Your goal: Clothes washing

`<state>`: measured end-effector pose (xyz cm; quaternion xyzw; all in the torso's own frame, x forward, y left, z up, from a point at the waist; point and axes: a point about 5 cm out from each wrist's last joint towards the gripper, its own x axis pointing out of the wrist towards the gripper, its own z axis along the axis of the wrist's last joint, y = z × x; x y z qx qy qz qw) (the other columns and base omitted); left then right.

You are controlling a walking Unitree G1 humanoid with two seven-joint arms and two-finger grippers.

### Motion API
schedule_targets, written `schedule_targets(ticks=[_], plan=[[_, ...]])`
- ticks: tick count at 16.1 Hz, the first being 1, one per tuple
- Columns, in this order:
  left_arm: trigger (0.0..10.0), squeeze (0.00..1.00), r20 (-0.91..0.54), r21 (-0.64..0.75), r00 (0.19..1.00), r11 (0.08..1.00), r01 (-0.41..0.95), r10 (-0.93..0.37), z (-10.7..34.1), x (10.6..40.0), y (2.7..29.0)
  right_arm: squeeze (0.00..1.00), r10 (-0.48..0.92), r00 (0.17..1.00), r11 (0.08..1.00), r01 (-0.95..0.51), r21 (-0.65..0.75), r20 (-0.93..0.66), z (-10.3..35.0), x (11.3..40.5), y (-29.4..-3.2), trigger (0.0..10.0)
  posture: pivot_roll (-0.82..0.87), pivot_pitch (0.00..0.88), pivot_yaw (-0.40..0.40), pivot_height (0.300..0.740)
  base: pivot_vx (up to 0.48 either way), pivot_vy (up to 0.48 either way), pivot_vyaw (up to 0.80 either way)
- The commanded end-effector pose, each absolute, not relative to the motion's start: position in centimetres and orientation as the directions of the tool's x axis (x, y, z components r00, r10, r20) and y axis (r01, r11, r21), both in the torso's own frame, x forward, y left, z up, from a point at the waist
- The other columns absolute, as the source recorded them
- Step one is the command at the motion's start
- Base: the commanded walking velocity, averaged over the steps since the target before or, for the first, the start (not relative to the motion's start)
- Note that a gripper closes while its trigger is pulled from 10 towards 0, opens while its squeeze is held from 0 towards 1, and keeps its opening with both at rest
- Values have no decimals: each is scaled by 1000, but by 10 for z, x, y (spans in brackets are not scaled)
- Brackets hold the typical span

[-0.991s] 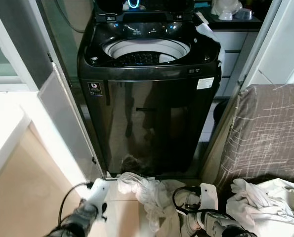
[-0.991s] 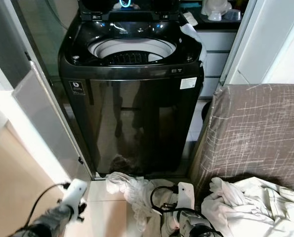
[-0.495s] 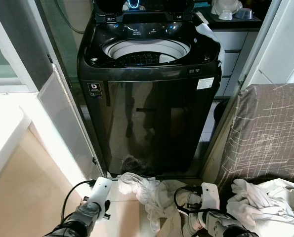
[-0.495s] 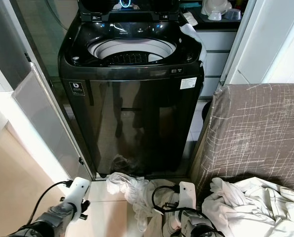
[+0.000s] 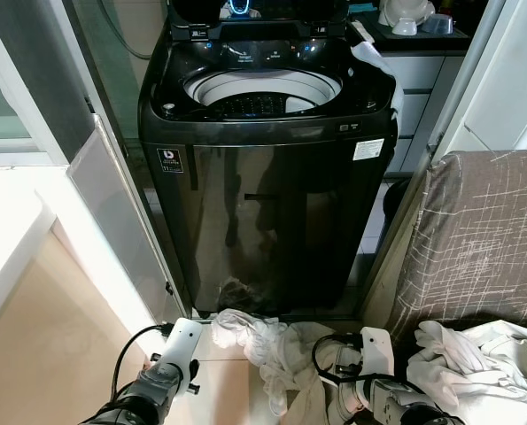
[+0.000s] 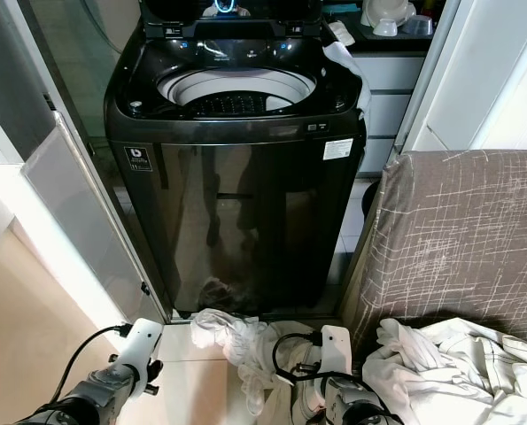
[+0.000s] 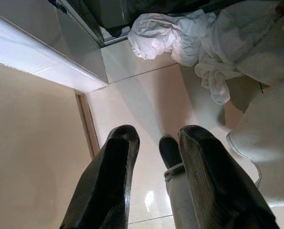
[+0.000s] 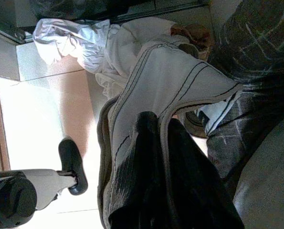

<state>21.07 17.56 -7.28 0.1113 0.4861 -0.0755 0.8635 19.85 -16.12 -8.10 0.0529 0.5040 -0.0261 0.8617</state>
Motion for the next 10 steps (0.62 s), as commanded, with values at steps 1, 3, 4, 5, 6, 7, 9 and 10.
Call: schedule_targets(ticks=[1, 3, 4, 5, 6, 7, 9, 10], plan=[[10000, 0, -853, 119, 521, 965, 232, -20, -71, 214, 175, 0, 5, 524, 995, 85, 58, -852, -75, 209, -161, 10000, -60, 0, 23, 740, 0, 0, 0], [10000, 0, -853, 121, 521, 965, 234, -19, -71, 213, 174, 0, 6, 525, 995, 79, 56, -851, -75, 210, -161, 10000, -57, 0, 21, 740, 0, 0, 0], [10000, 0, -853, 122, 522, 965, 234, -19, -71, 213, 174, 0, 7, 526, 995, 78, 56, -851, -75, 210, -161, 10000, -57, 0, 21, 740, 0, 0, 0], [10000, 0, -852, 122, 523, 965, 232, -18, -71, 214, 175, 0, 7, 526, 996, 76, 55, -850, -74, 211, -161, 10000, -55, 0, 20, 740, 0, 0, 0], [10000, 0, -851, 122, 524, 966, 230, -17, -71, 214, 175, 0, 8, 526, 996, 72, 54, -850, -74, 211, -161, 10000, -54, 0, 18, 740, 0, 0, 0], [10000, 0, -851, 122, 525, 966, 229, -17, -71, 214, 175, 0, 7, 526, 996, 70, 52, -851, -75, 210, -161, 10000, -54, 0, 18, 740, 0, 0, 0], [10000, 0, -850, 124, 527, 965, 230, -16, -71, 214, 175, 0, 6, 525, 996, 69, 49, -851, -75, 210, -162, 10000, -54, 0, 16, 740, 0, 0, 0], [10000, 0, -850, 125, 527, 965, 230, -16, -71, 214, 175, 0, 5, 525, 997, 68, 48, -851, -75, 210, -163, 10000, -54, 0, 16, 740, 0, 0, 0]])
